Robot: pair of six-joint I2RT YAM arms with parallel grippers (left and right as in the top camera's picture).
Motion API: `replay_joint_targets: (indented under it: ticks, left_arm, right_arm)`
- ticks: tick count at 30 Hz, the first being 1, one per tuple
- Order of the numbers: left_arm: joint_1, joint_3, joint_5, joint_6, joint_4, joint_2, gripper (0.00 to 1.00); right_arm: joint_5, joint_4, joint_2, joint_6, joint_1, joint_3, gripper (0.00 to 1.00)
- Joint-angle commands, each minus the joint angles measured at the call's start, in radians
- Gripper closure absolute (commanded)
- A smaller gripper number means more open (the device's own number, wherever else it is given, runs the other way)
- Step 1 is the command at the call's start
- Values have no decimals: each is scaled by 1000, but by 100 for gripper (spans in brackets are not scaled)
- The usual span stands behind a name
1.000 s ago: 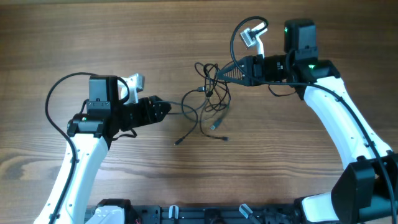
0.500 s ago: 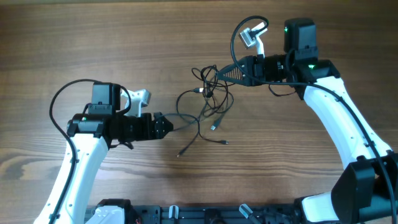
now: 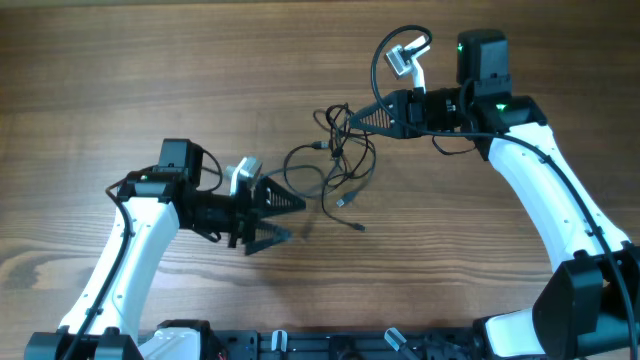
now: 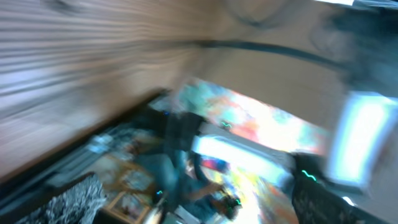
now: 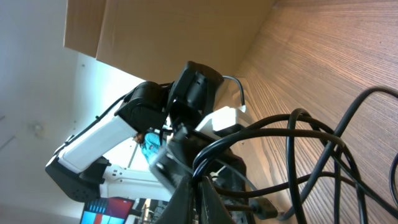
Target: Untangle cables
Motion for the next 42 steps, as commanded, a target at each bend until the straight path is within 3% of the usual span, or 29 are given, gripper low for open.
replay_joint_targets:
  ticks: [1,6,9,11,14,23,27,31,33,38,42]
  left_arm:
    - [1,6,255,-90,47,2,0]
    - [2,6,224,-153,219,2,0]
    - [0,5,-3,-153,219,2,0]
    - [-16,5,-190,-183,135,6,0]
    - [-74,-3,-188,-171,-14,27,0]
    - [-239,-13,-135,-231,-131,28,0]
    - [-238,-13,-383,-237,109,28,3]
    - [-238,-13,-643,-310,371,28,0]
    - [-238,-13,-621,-310,496,28,0]
    - [-239,-13,-390,-279,743,31,0]
    - [-238,-13,-407,-279,805,32,0]
  right_arm:
    - [-25,3,12,0,2,0,96]
    - [-25,0,12,0,2,0,96]
    - [-26,-4,12,1,2,0,96]
    - [-26,-5,12,0,2,0,96]
    - [-26,-5,12,0,2,0,96]
    - [-29,-9,12,0,2,-1,96]
    - [-29,-11,12,-1,2,0,96]
    - [-29,-24,12,-14,3,-1,96]
    - [-29,-24,12,-15,3,-1,96]
    - [-29,-23,12,-27,3,-1,96]
    - [-192,94,12,21,6,0,96]
